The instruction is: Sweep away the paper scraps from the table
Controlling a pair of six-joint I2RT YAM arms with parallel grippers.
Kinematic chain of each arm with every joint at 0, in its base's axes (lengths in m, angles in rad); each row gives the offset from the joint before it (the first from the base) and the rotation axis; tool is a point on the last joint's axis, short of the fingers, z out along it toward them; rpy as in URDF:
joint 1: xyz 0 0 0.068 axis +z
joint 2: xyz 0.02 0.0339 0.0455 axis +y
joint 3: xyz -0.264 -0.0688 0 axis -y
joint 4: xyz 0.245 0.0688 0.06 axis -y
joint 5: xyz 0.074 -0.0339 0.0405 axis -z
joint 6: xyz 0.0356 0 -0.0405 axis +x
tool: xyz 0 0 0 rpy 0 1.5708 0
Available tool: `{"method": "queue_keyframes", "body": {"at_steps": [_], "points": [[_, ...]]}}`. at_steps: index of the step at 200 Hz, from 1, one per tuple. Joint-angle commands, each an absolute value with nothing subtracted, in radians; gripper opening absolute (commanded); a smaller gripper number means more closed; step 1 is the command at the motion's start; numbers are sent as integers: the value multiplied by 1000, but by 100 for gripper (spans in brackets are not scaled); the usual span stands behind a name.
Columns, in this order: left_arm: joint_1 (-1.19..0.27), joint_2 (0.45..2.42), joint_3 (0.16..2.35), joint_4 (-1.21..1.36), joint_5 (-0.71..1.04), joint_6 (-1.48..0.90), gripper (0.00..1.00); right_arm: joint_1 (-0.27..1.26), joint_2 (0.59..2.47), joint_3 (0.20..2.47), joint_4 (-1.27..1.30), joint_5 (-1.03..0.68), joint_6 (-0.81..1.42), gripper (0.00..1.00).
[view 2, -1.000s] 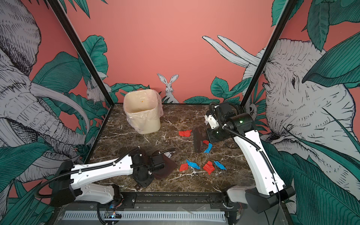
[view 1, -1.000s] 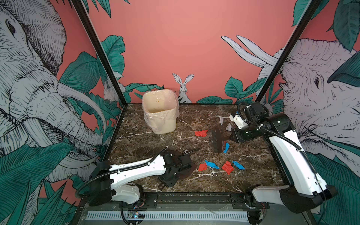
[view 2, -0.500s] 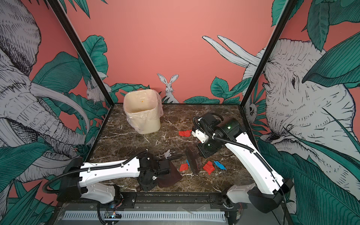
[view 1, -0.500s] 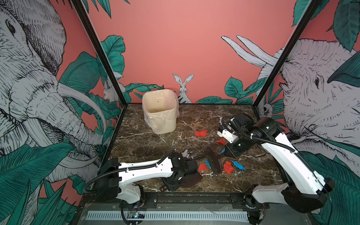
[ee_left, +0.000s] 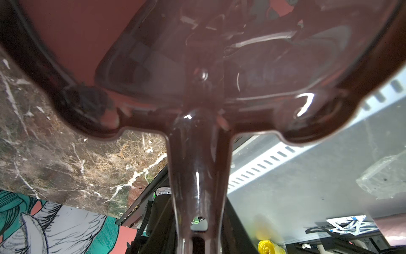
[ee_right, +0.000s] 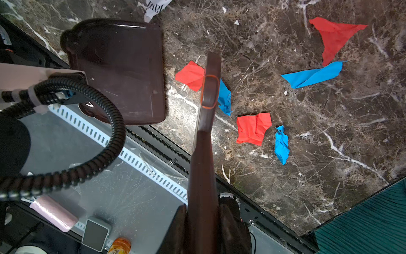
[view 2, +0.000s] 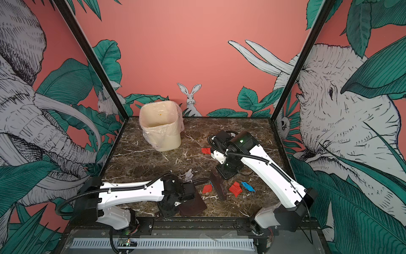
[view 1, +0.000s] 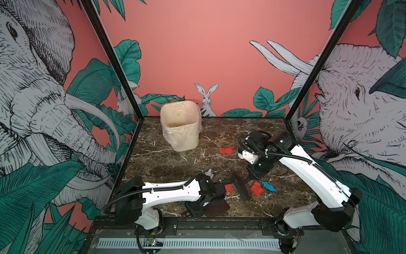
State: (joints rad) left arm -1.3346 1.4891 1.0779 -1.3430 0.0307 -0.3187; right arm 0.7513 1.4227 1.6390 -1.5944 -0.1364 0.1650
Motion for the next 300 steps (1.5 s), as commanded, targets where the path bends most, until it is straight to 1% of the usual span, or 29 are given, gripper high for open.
{"method": "queue_keyframes", "body": {"at_steps": [1, 23, 53, 149, 243, 300], "points": [[-1342, 1497, 1109, -1342, 51, -289, 0, 758, 1428, 1656, -1646, -78, 144, 0], [-1341, 1506, 1111, -1336, 58, -283, 0, 763, 1434, 1666, -1644, -96, 142, 0], [-1341, 1508, 1112, -1342, 54, -278, 0, 810, 1427, 1623, -1610, -112, 171, 0], [-1342, 1502, 1106, -1325, 60, -282, 0, 835, 1417, 1517, -1573, -46, 184, 0], [-1342, 1506, 1097, -1333, 79, -282, 0, 884, 1450, 1536, -1518, -138, 189, 0], [-1342, 1501, 1088, -1336, 91, -287, 0, 886, 1460, 1554, -1548, -40, 201, 0]]}}
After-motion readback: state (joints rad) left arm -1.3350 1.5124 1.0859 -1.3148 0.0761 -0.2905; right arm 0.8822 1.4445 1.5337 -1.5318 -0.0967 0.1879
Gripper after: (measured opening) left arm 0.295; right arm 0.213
